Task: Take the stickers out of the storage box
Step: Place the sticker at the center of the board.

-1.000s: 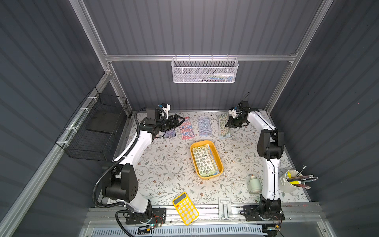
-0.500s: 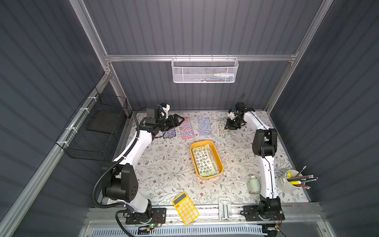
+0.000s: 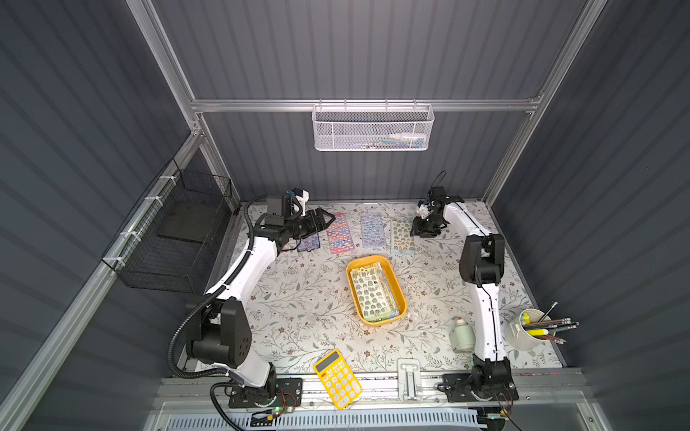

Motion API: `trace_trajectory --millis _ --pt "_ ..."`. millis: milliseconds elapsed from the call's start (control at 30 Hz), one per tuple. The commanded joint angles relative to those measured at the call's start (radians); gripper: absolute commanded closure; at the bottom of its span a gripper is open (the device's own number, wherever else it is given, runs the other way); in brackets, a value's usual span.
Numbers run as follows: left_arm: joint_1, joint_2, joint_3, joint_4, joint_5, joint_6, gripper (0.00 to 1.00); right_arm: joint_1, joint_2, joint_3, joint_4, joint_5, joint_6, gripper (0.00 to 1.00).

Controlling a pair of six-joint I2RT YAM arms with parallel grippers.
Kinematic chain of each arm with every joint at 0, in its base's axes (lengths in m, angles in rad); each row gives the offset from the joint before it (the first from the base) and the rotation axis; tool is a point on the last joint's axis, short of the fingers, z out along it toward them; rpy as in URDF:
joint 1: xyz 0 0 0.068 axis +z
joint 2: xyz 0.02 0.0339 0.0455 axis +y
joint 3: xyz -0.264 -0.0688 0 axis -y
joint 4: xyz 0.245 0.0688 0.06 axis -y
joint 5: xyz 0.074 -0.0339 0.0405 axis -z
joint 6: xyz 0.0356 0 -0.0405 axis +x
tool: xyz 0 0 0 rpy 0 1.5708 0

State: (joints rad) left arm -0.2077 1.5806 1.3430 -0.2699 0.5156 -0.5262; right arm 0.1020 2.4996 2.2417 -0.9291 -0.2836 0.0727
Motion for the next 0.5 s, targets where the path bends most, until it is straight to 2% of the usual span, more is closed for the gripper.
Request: trace_trajectory --millis 0,100,133,300,467 --pt "0.008 -0.013 0.025 -0.021 -0.015 0.015 0.22 0.030 -0.105 -0.033 0.018 0.008 0.019 0.64" --pt "0.008 -0.010 0.025 -0.022 -0.023 0.015 0.22 0.073 -0.144 -0.081 0.040 0.018 0.025 0.94" --pt "0.008 -0.009 0.025 -0.022 -0.024 0.015 0.22 0.087 -0.145 -0.085 0.037 0.029 0.028 1.00" --pt "0.008 -0.002 0.026 -0.025 -0.017 0.014 0.22 0.153 -0.118 -0.095 0.003 0.071 0.066 1.00" --pt "0.008 -0.008 0.022 -0.037 -0.022 0.021 0.22 0.162 -0.109 -0.149 0.027 0.069 0.139 1.00"
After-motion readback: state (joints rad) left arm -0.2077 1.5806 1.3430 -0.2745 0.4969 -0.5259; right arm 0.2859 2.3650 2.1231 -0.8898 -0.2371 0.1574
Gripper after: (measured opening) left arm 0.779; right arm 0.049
